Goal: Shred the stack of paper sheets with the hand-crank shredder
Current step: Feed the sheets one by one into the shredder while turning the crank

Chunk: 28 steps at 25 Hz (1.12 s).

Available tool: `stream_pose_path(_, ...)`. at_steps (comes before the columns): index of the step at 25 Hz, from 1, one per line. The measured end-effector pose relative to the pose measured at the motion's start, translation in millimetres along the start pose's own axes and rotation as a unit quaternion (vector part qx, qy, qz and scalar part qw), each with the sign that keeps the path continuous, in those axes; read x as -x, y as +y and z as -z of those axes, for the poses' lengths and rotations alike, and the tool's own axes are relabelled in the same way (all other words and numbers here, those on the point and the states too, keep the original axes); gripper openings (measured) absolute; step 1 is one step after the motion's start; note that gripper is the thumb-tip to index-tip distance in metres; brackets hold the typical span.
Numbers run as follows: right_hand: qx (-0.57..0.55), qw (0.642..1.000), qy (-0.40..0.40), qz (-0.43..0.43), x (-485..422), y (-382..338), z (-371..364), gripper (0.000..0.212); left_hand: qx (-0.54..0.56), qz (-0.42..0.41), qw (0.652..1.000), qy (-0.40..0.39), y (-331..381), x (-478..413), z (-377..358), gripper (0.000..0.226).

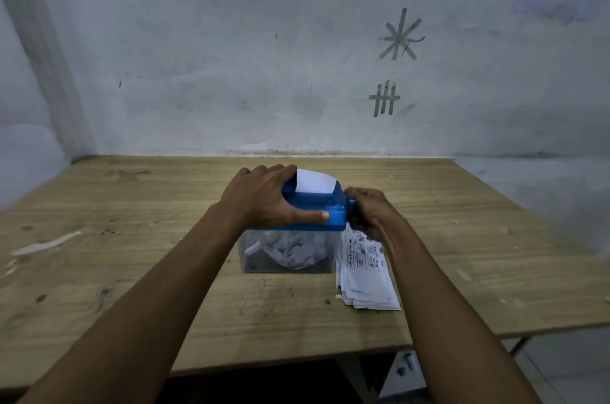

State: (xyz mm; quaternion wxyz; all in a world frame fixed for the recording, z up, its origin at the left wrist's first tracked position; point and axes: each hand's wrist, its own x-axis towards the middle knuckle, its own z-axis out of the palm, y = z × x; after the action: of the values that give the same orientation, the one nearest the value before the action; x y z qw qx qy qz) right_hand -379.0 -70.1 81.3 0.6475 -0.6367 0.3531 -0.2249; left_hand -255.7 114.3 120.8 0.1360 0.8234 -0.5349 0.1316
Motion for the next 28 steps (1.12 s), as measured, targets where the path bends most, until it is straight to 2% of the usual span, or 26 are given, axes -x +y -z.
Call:
stream_pose_path(3, 0.047, 0.998, -0.009, -0.036, 30.6, 27.9, 0.6, 0.032, 0.008, 0.014, 1.0, -0.004, -0.9, 0.9, -1.8, 0.089)
stream_pose_path(7, 0.166, 0.982, -0.001, 0.086, 86.0, 33.4, 24.4, 0.041, -0.003, 0.004, 1.0, -0.027, 1.8, -3.2, -0.7, 0.093)
stream_pose_path(9, 0.198, 0.968, -0.024, 0.151, 102.8, 24.8, 38.1, 0.037, -0.006, 0.005, 0.999, -0.038, 2.0, -4.0, 1.0, 0.094)
stream_pose_path(12, 0.175, 0.961, -0.03, 0.213, 115.2, 16.6, 38.0, 0.015, -0.006, 0.006, 0.999, -0.051, 1.3, -2.9, -1.0, 0.095)
stream_pose_path(15, 0.126, 0.95, 0.04, 0.282, 109.4, -4.0, 27.5, 0.022, -0.018, -0.007, 0.998, -0.055, -0.1, -4.8, -2.1, 0.098)
stream_pose_path(17, 0.083, 0.948, 0.054, 0.302, 95.4, -25.6, 22.8, 0.021, -0.019, -0.012, 0.998, -0.059, -1.4, -4.4, -2.0, 0.099)
stream_pose_path(19, 0.062, 0.958, 0.046, 0.277, 68.5, -41.8, 17.2, 0.023, -0.02, -0.013, 0.998, -0.057, -3.2, -2.8, -2.8, 0.098)
stream_pose_path(22, 0.049, 0.983, 0.04, 0.173, 23.6, -42.4, 9.0, 0.032, -0.02, -0.014, 0.999, -0.045, -2.7, -0.9, -4.3, 0.096)
stream_pose_path(26, 0.117, 0.993, 0.018, 0.006, 6.8, -3.1, 7.1, 0.031, -0.013, 0.006, 1.0, -0.025, 1.7, 0.7, -3.7, 0.099)
stream_pose_path(28, 0.134, 0.99, 0.011, -0.038, 25.6, 19.3, 5.7, 0.034, 0.003, 0.024, 0.999, -0.022, 3.7, 1.0, -3.8, 0.103)
